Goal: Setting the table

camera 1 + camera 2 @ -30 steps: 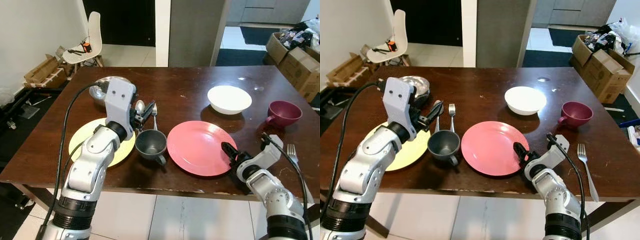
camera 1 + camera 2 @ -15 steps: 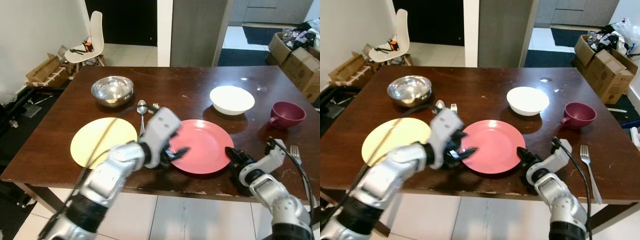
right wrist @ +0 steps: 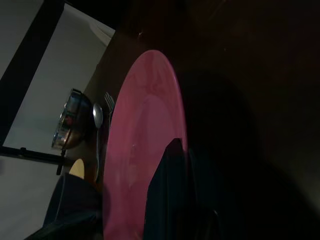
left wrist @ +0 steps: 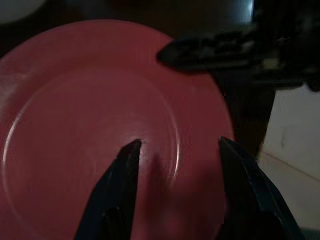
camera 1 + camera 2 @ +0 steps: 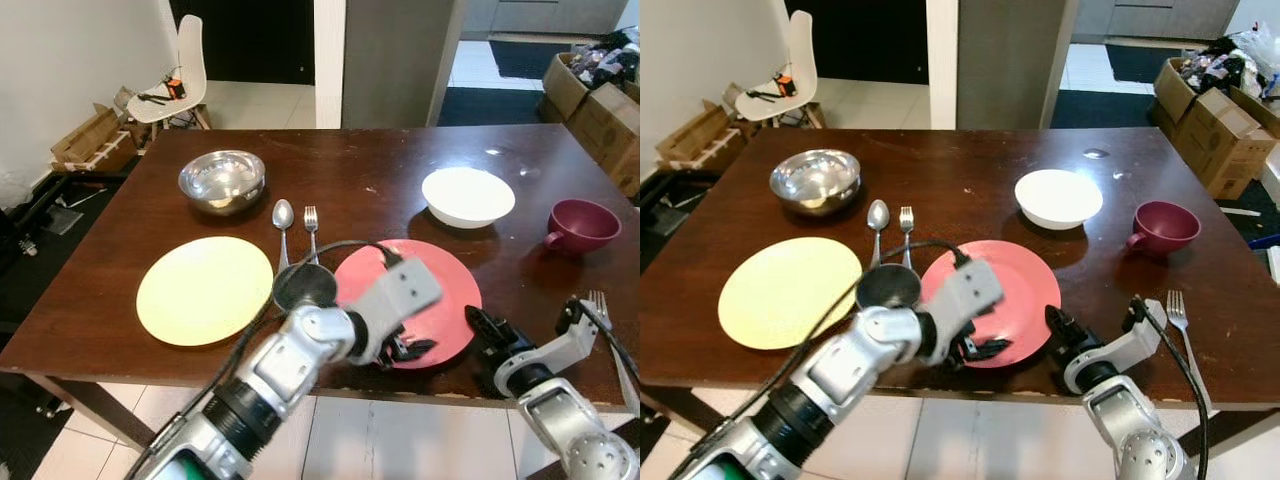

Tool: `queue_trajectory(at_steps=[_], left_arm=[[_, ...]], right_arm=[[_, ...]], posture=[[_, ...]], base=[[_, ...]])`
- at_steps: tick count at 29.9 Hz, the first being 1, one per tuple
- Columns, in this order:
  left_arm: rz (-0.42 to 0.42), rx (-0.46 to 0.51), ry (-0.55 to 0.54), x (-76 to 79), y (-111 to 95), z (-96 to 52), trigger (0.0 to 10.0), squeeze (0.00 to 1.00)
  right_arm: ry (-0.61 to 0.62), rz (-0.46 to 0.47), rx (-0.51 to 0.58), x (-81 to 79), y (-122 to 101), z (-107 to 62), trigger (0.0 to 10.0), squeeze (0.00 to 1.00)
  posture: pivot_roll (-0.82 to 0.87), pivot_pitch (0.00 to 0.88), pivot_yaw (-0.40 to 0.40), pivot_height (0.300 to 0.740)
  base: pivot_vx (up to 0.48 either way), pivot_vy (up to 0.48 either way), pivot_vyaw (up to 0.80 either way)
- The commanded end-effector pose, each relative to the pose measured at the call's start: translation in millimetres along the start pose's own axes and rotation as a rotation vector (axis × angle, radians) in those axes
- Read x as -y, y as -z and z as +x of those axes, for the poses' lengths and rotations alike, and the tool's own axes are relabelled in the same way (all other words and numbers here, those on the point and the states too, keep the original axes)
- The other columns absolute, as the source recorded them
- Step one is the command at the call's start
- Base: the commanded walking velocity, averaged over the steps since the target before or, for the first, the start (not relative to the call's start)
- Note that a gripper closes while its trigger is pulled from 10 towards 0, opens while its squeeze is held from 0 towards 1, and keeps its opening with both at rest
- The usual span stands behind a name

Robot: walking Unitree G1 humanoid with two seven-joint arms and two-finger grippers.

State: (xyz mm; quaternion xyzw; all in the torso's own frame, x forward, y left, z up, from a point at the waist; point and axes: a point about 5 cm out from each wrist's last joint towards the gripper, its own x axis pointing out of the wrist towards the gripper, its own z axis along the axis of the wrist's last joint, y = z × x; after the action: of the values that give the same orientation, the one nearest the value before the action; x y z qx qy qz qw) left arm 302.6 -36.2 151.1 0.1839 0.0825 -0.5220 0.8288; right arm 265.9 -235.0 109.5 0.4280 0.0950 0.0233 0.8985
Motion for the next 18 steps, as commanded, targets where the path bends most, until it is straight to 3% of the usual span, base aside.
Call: queue_trajectory(at_steps=[1,9,15,16,18], left_arm=[[0.010,-0.033,-0.030,2.2,8.9,5.5,10.0,0.00],[-0.049,0.005,-0.168,-12.9,4.2,7.1,10.0,0.00],[-0.084,0.048,-0.256,-35.1,1.2,-8.2,10.0,0.00],[-0.094,0.055,-0.308,-46.8,3.1,-15.8,10.0,0.00],[-0.076,0.033,-0.353,-55.9,9.3,-21.2,10.0,0.00]], right_arm=[[0.083,0.040,-0.064,14.3,16.5,-9.1,0.0,0.00],[0.086,-0.001,-0.087,10.3,15.5,-26.9,0.0,0.00],[0.118,-0.025,-0.132,15.4,22.3,-43.0,0.0,0.00],[0.145,-0.022,-0.138,19.6,23.3,-49.0,0.0,0.00],[0.157,-0.020,-0.140,21.5,23.4,-52.9,0.0,0.00]], posture=[[-0.09,0.045,0.159,0.740],[-0.09,0.050,0.155,0.740],[-0.08,0.062,0.147,0.740],[-0.08,0.066,0.145,0.740],[-0.08,0.067,0.145,0.740]], base=[[0.000,0.000,0.00],[0.000,0.000,0.00],[0.000,0.000,0.00],[0.000,0.000,0.00],[0.000,0.000,0.00]])
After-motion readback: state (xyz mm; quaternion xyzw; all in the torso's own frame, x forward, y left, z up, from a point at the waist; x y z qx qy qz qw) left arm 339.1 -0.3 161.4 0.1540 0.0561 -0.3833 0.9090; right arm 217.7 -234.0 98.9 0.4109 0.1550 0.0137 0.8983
